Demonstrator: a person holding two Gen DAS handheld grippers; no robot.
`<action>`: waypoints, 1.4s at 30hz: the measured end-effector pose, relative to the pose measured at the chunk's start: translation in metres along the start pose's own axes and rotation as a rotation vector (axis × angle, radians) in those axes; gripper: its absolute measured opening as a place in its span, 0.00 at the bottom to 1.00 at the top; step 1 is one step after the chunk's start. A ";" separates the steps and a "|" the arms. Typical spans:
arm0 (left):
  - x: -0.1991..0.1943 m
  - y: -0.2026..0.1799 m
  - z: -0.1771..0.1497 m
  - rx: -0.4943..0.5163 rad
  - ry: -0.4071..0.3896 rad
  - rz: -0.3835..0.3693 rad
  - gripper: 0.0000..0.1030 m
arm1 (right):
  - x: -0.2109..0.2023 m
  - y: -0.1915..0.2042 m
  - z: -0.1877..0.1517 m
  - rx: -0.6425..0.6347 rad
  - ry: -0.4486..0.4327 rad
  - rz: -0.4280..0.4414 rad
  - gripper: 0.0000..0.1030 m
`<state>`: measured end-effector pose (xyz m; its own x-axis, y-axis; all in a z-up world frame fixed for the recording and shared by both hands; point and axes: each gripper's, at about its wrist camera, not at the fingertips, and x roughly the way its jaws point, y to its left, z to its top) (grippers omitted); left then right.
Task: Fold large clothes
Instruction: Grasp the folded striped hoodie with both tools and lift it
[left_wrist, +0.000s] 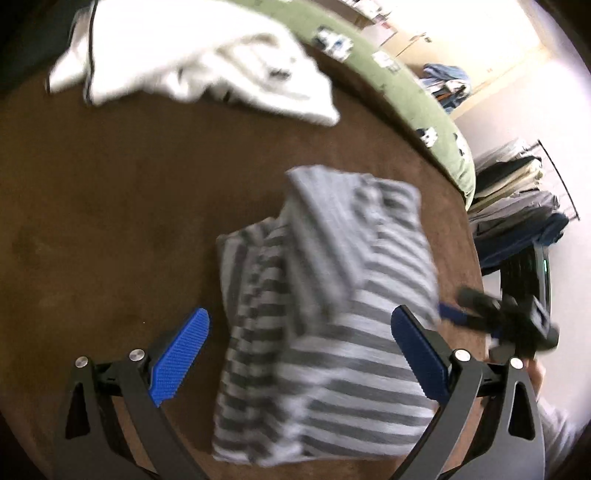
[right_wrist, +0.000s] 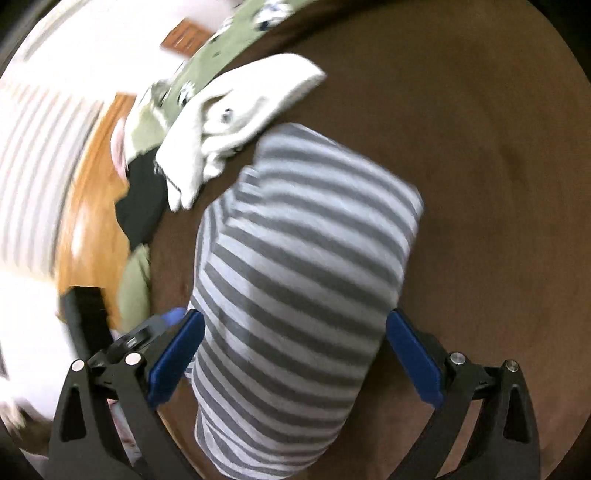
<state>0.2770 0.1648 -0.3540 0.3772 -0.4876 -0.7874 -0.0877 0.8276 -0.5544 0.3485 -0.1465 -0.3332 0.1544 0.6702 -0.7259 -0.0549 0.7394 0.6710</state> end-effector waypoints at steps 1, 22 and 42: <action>0.008 0.009 0.001 -0.021 0.022 -0.018 0.94 | 0.003 -0.011 -0.007 0.059 -0.008 0.040 0.94; 0.067 0.044 0.011 -0.066 0.082 -0.346 0.95 | 0.056 -0.051 -0.009 0.224 -0.004 0.360 0.96; 0.083 0.024 0.015 -0.010 0.147 -0.422 0.60 | 0.051 -0.040 -0.012 0.191 -0.027 0.244 0.76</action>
<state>0.3202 0.1489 -0.4285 0.2473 -0.8171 -0.5208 0.0367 0.5450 -0.8377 0.3466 -0.1412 -0.3983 0.1858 0.8224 -0.5377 0.0921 0.5302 0.8429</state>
